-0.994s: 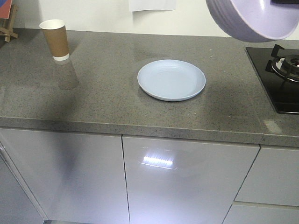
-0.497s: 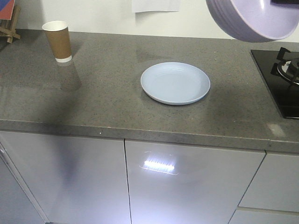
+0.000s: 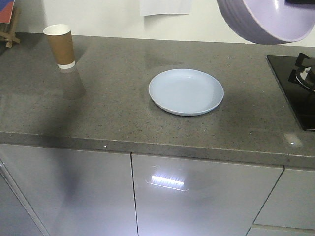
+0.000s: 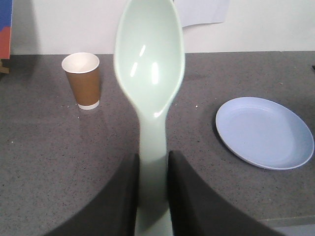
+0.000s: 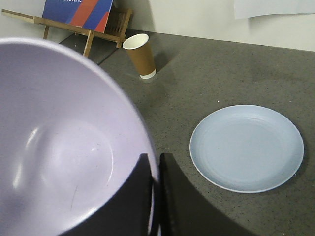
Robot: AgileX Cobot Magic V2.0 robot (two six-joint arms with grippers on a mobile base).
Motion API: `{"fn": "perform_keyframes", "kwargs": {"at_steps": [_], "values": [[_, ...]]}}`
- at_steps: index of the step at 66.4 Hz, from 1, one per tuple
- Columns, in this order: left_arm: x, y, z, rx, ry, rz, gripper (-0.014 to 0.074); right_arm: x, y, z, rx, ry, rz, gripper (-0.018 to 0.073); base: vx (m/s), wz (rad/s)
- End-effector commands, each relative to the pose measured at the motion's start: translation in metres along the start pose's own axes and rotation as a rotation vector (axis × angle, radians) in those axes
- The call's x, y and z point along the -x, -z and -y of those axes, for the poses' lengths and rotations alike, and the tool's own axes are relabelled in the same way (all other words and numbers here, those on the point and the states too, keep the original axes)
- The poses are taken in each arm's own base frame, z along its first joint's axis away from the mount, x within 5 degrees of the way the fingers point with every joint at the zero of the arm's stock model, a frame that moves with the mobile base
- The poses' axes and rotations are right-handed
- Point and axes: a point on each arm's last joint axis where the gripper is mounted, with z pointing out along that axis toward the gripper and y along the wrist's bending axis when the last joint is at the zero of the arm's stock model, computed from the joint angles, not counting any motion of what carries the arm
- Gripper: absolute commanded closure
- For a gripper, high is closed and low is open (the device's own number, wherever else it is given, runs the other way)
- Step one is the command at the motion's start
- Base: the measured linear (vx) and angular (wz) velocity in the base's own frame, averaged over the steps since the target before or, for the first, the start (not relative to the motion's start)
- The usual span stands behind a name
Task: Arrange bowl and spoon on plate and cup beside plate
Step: 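Continue approaching the plate while holding spoon and bowl aloft, then stop the base with the blue plate centred in front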
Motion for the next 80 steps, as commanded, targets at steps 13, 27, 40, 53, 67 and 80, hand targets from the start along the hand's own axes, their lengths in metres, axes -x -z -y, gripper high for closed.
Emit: {"fn": "perform_keyframes", "kwargs": {"at_steps": [13,27,40,53,67,80], "values": [[0.0126,0.0141,0.0028,-0.02,0.005,0.11,0.0602,0.0119,0.0139,-0.0128,0.011,0.026,0.102,0.0569,0.04,-0.01],[0.0126,0.0141,0.0028,-0.02,0.005,0.11,0.0602,0.0119,0.0139,-0.0128,0.011,0.026,0.102,0.0569,0.04,-0.03],[0.0126,0.0141,0.0028,-0.02,0.005,0.11,0.0602,0.0119,0.0139,-0.0128,0.011,0.026,0.102,0.0569,0.05,-0.03],[0.0126,0.0141,0.0028,-0.02,0.005,0.11,0.0602,0.0119,0.0139,-0.0128,0.011,0.026,0.102,0.0569,0.04,-0.04],[0.0126,0.0141,0.0028,-0.02,0.005,0.11,0.0602,0.0119,0.0139,-0.0128,0.011,0.026,0.102,0.0569,0.05,-0.03],[0.0126,0.0141,0.0028,-0.02,0.005,0.11,0.0602,0.0119,0.0139,-0.0128,0.011,0.026,0.102,0.0569,0.05,-0.03]]}}
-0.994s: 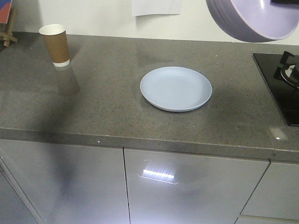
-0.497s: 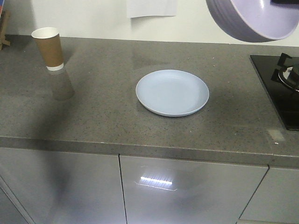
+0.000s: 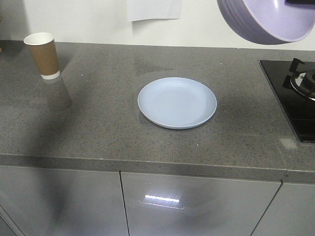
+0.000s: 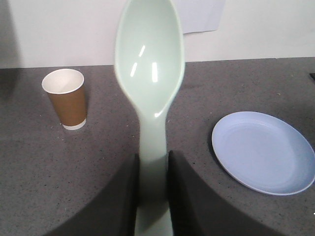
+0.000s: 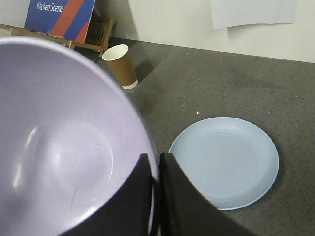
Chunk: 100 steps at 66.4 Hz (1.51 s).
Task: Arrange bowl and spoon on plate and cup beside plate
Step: 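Stop the base with the blue plate centred in front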
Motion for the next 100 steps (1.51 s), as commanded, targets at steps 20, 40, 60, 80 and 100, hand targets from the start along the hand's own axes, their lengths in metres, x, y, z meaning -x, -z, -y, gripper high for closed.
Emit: {"fn": "perform_keyframes", "kwargs": {"at_steps": [20,40,60,80,100], "values": [[0.0126,0.0141,0.0028,-0.02,0.005,0.11,0.0602,0.0119,0.0139,-0.0128,0.011,0.026,0.102,0.0569,0.05,-0.04],[0.0126,0.0141,0.0028,-0.02,0.005,0.11,0.0602,0.0119,0.0139,-0.0128,0.011,0.026,0.102,0.0569,0.05,-0.03],[0.0126,0.0141,0.0028,-0.02,0.005,0.11,0.0602,0.0119,0.0139,-0.0128,0.011,0.026,0.102,0.0569,0.04,-0.03],[0.0126,0.0141,0.0028,-0.02,0.005,0.11,0.0602,0.0119,0.0139,-0.0128,0.011,0.026,0.102,0.0569,0.04,-0.03],[0.0126,0.0141,0.0028,-0.02,0.005,0.11,0.0602,0.0119,0.0139,-0.0128,0.011,0.026,0.102,0.0569,0.03,-0.01]]}}
